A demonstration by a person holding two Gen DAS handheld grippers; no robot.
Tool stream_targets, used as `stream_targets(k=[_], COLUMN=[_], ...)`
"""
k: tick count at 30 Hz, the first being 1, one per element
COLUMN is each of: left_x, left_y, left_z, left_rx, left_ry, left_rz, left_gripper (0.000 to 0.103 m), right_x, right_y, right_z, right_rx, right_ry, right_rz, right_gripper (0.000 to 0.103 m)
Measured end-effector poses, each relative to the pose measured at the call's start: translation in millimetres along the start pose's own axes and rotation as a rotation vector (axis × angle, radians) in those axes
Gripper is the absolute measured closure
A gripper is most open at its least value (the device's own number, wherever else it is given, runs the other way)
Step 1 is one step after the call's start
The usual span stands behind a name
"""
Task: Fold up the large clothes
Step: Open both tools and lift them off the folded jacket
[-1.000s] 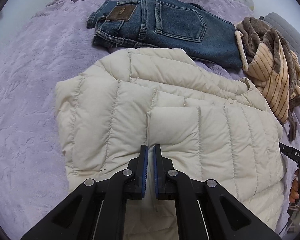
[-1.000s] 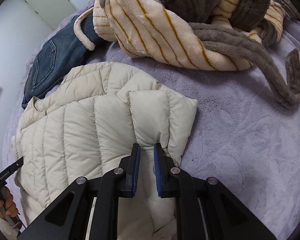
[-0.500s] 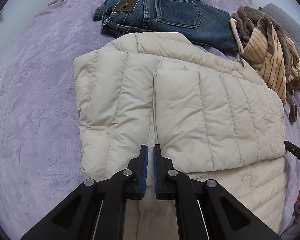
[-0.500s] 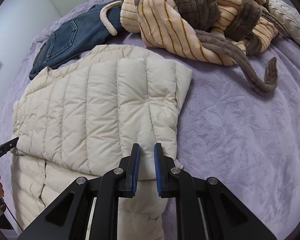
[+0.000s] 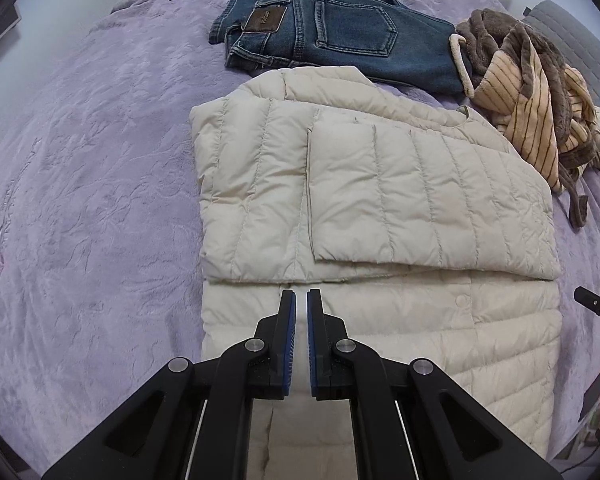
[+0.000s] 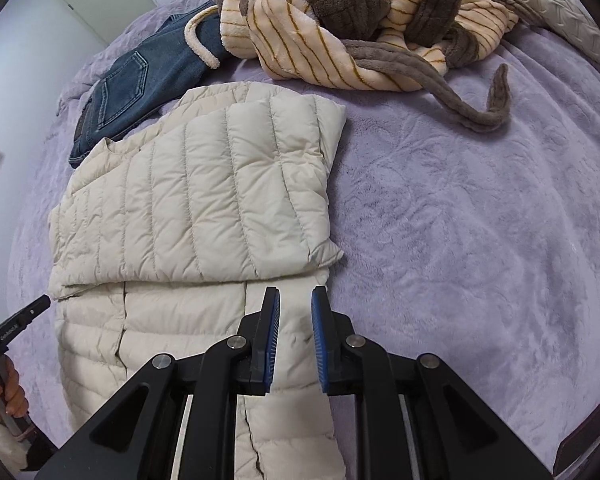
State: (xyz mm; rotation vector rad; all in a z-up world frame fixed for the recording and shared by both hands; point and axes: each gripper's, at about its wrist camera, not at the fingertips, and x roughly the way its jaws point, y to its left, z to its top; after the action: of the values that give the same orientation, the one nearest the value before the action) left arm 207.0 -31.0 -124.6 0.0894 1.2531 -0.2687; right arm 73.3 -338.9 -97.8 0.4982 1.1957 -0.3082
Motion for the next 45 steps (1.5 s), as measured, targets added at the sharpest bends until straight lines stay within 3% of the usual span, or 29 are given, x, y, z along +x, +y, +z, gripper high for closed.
stream_targets(k=[5, 7, 8, 9, 10, 12, 13, 17, 19, 24, 27, 36, 45], left_x=[-18, -25, -28, -30, -33, -43, -51, -62, -69, -86, -95, -111, -107], left_y=[-6, -8, -9, -9, -9, -7, -7, -4, -4, -4, -4, -6, 17], left_z=[-18, -24, -27, -30, -33, -40, -43, -50, -53, -63, -71, -95, -124], left_rx=[-0.012, -0.020, -0.023, -0.026, -0.032, -0.064, -0.070, -0.077, -0.081, -0.111, -0.130, -0.146, -0.126], left_ry=[0.029, 0.039, 0.042, 0.044, 0.047, 0.020, -0.014, -0.004, -0.002, -0.007, -0.012, -0.007, 0.007], left_rz=[0.030, 0.032, 0.038, 0.045, 0.049, 0.074, 0.082, 0.092, 0.098, 0.123, 0.141, 0.095, 0.076], left_gripper=[0.096, 0.096, 0.096, 0.091, 0.054, 0.000, 0.001, 0.001, 0.001, 0.001, 0.001, 0.001, 0.001], right_x=[-14, -21, -23, -26, -29, -34, -37, -46, -48, -60, -66, -78, -79], right_y=[0, 0, 1, 2, 3, 5, 7, 10, 12, 20, 25, 35, 37], right_z=[-17, -23, -25, -28, -31, -36, -38, -46, -48, -54, -55, -72, -114], right_rx=[0.020, 0.021, 0.022, 0.022, 0.022, 0.020, 0.022, 0.027, 0.026, 0.000, -0.014, -0.029, 0.070], right_ry=[0.037, 0.045, 0.048, 0.049, 0.048, 0.057, 0.060, 0.069, 0.072, 0.039, 0.035, 0.062, 0.121], right_rz=[0.028, 0.036, 0.039, 0.042, 0.048, 0.061, 0.067, 0.093, 0.103, 0.140, 0.158, 0.202, 0.193], right_gripper=[0.082, 0.070, 0.059, 0.053, 0.053, 0.053, 0.053, 0.051, 0.046, 0.016, 0.014, 0.014, 0.014])
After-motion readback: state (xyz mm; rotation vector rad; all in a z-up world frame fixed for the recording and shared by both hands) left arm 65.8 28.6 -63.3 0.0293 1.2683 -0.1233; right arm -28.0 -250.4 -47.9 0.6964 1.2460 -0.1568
